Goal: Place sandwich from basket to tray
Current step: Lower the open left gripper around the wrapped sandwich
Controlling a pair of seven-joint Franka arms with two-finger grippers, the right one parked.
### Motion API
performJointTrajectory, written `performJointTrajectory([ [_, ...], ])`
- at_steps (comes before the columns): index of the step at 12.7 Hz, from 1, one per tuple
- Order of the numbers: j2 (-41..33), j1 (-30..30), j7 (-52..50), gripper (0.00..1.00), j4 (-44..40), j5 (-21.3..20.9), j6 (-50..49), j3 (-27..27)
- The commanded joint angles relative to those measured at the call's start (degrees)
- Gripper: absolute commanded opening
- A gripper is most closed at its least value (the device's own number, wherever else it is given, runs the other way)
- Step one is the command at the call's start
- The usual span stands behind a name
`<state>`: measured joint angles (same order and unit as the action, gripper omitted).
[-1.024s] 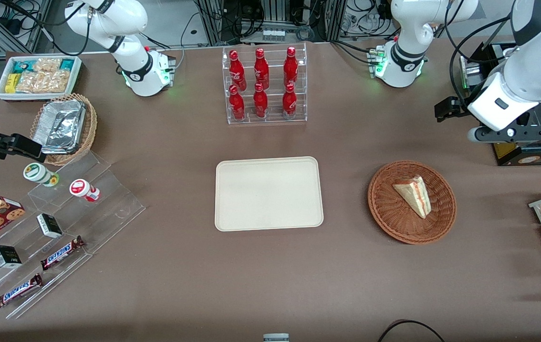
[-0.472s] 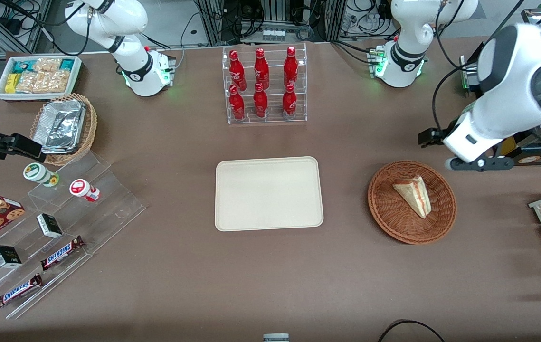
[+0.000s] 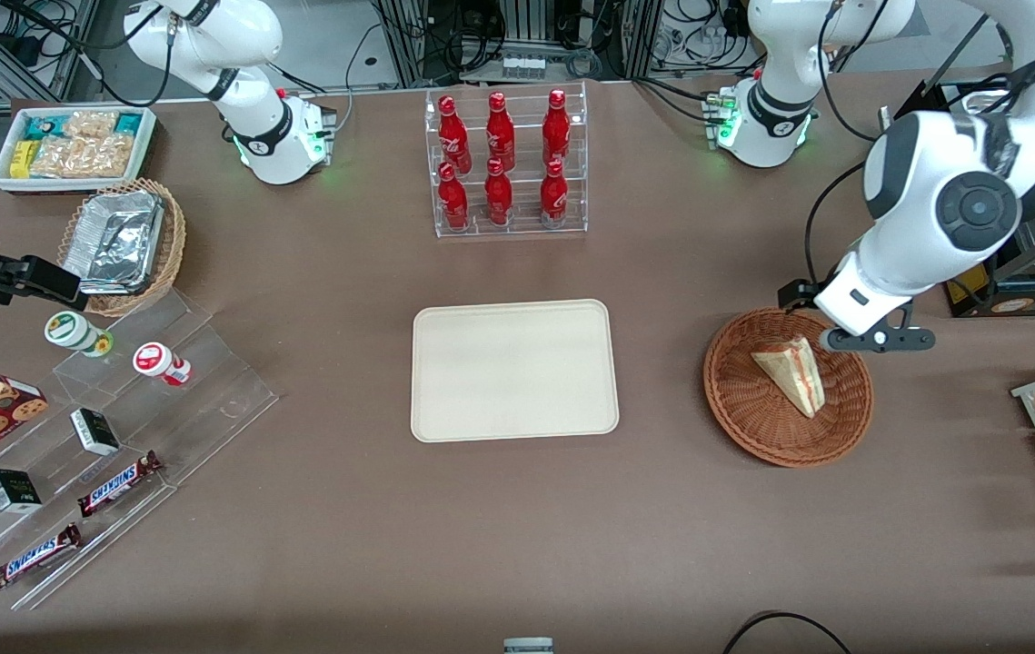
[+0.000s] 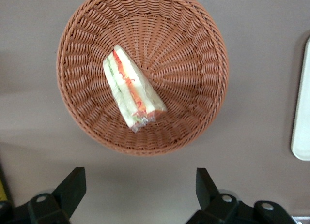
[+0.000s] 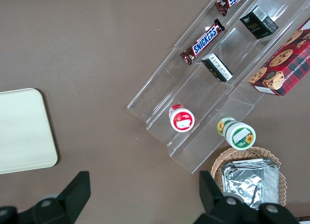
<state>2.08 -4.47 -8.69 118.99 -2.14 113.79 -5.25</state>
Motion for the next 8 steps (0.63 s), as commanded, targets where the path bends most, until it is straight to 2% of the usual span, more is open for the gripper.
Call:
performJointTrajectory([
  [1, -0.76, -0.36, -0.36, 1.0, 4.13, -0.67, 6.94, 1.03],
  [2, -0.85, -0.36, -2.45, 1.0, 5.28, -0.67, 9.49, 1.21],
  [6, 1.52, -0.45, -22.9, 1.0, 5.38, -0.67, 13.81, 1.21],
  [8, 2.14, -0.45, -28.2, 1.0, 5.99, -0.67, 16.18, 1.21],
])
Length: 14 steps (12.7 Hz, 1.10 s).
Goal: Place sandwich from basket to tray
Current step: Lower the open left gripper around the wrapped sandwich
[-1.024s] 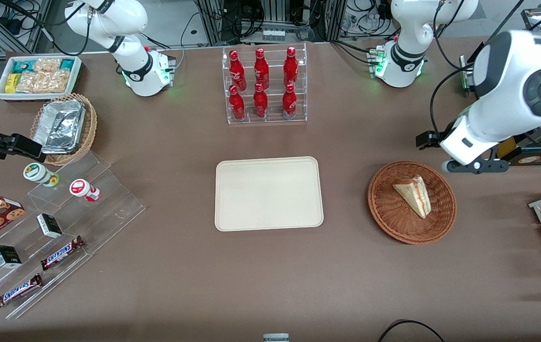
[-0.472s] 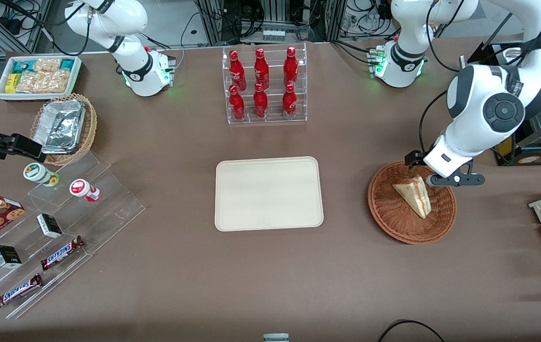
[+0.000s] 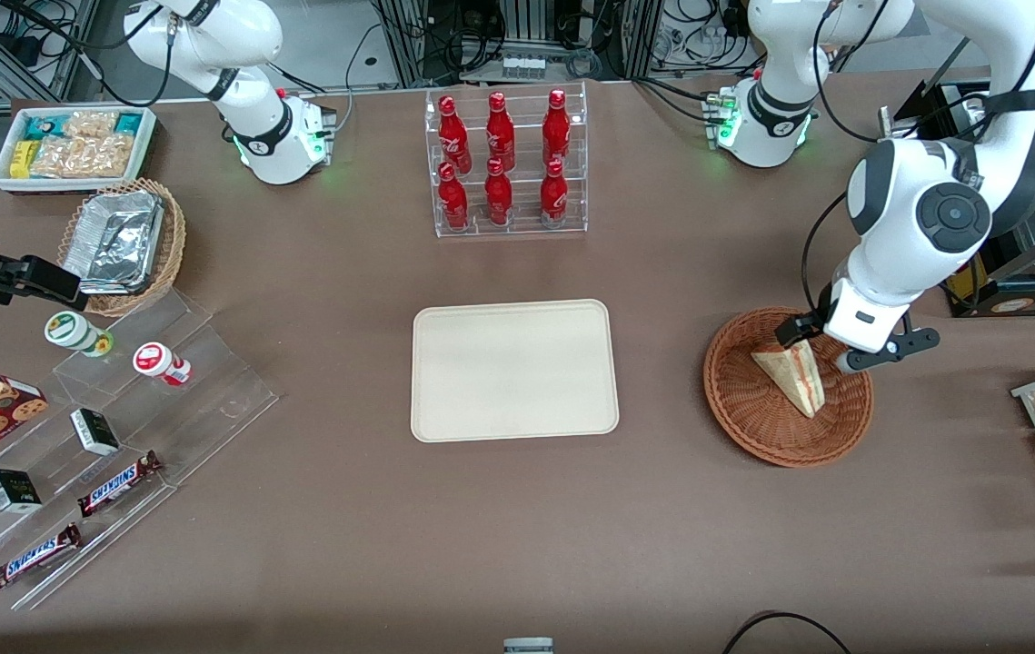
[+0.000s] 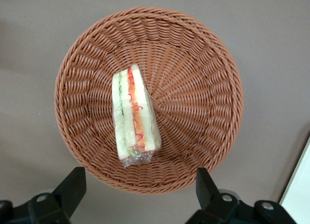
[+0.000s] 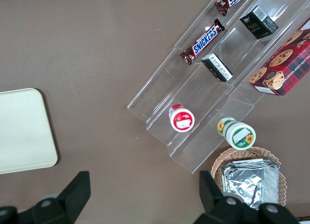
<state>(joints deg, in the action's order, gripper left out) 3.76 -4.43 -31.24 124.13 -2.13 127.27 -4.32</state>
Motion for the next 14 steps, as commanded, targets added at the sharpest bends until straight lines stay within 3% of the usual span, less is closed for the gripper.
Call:
performJointTrajectory([
  [1, 0.63, -0.49, -8.37, 1.0, 1.11, -0.68, 3.94, 0.28],
  [4, 2.21, -0.4, -13.31, 1.0, 1.28, -0.68, 4.74, 0.28],
  [14, 8.45, -0.4, -13.41, 1.0, 1.37, -0.68, 7.56, 2.39],
])
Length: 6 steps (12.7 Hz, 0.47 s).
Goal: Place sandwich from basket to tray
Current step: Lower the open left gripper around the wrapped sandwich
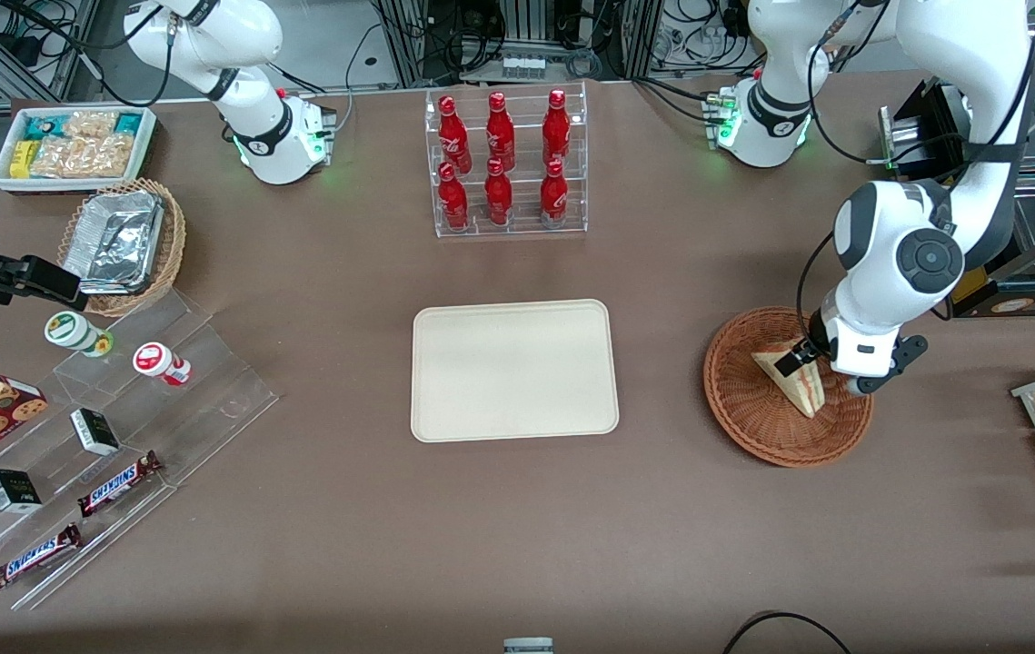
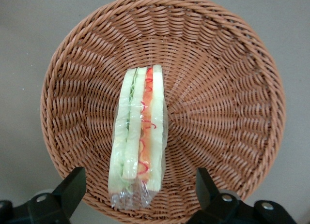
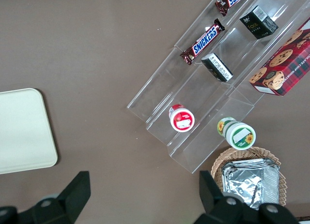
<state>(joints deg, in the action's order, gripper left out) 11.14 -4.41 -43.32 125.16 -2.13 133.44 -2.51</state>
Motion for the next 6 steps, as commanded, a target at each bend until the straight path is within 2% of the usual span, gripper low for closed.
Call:
performJointTrajectory([
  [1, 1.68, -0.43, -1.42, 1.0, 0.34, -0.68, 1.39, 0.57],
  [6, 4.49, -0.43, -5.01, 1.0, 0.34, -0.5, 3.14, 0.57],
])
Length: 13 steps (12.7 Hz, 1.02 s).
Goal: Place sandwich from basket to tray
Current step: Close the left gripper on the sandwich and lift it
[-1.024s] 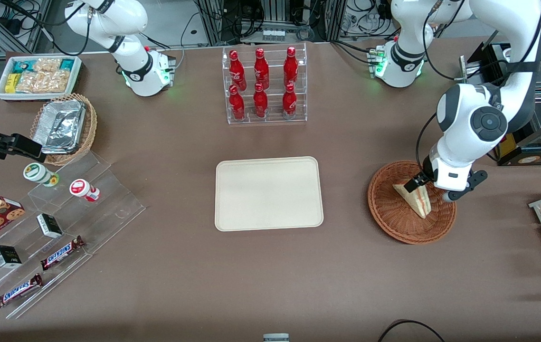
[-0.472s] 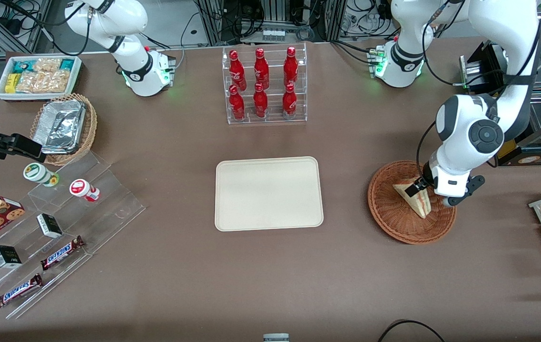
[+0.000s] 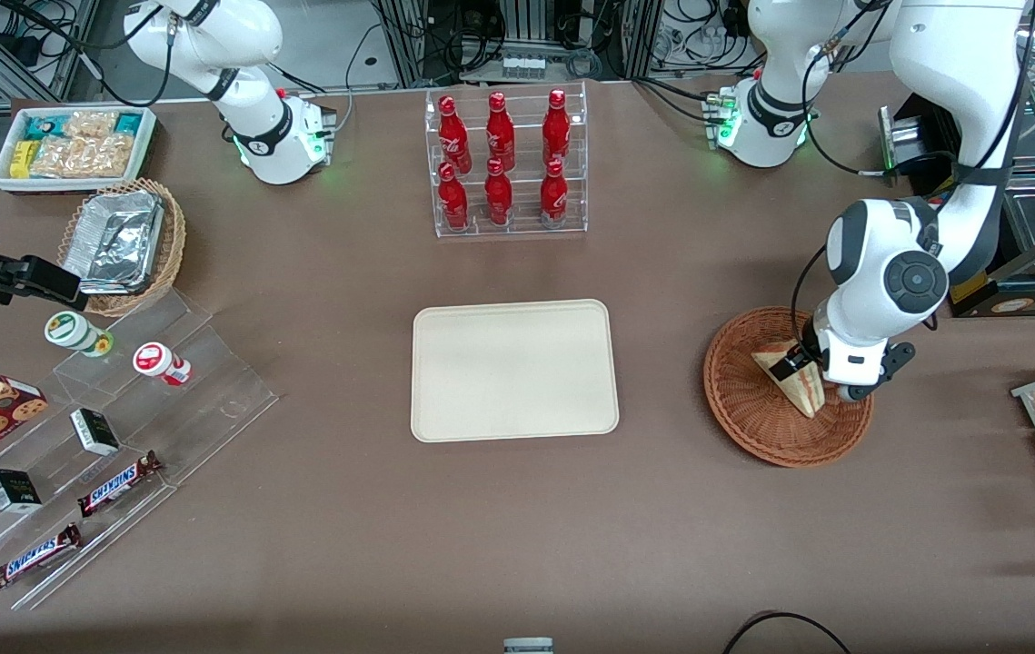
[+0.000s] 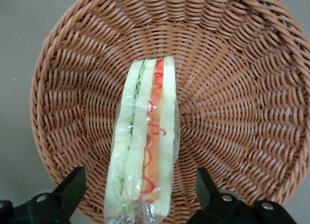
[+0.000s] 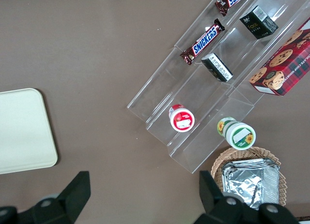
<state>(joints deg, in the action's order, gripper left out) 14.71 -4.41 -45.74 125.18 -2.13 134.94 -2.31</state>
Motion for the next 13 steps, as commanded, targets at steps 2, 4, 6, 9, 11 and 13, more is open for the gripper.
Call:
performJointTrajectory([
  [2, 1.2, -0.42, -4.26, 0.79, 0.32, -0.5, 1.99, 0.37],
  [4, 0.94, -0.42, -4.88, 0.16, 0.5, -0.5, 1.64, 0.37],
  [6, 0.67, -0.42, -4.88, 0.0, 0.76, -0.59, 1.2, 0.37],
  [9, -1.61, -0.51, -1.65, 0.0, -0.72, -0.77, -1.86, 0.28],
  [11, -1.62, -0.95, 0.13, 0.0, -6.5, -0.77, -9.13, 0.11],
  [13, -0.65, -1.91, 2.05, 0.0, -12.48, -0.77, -15.65, -0.42],
])
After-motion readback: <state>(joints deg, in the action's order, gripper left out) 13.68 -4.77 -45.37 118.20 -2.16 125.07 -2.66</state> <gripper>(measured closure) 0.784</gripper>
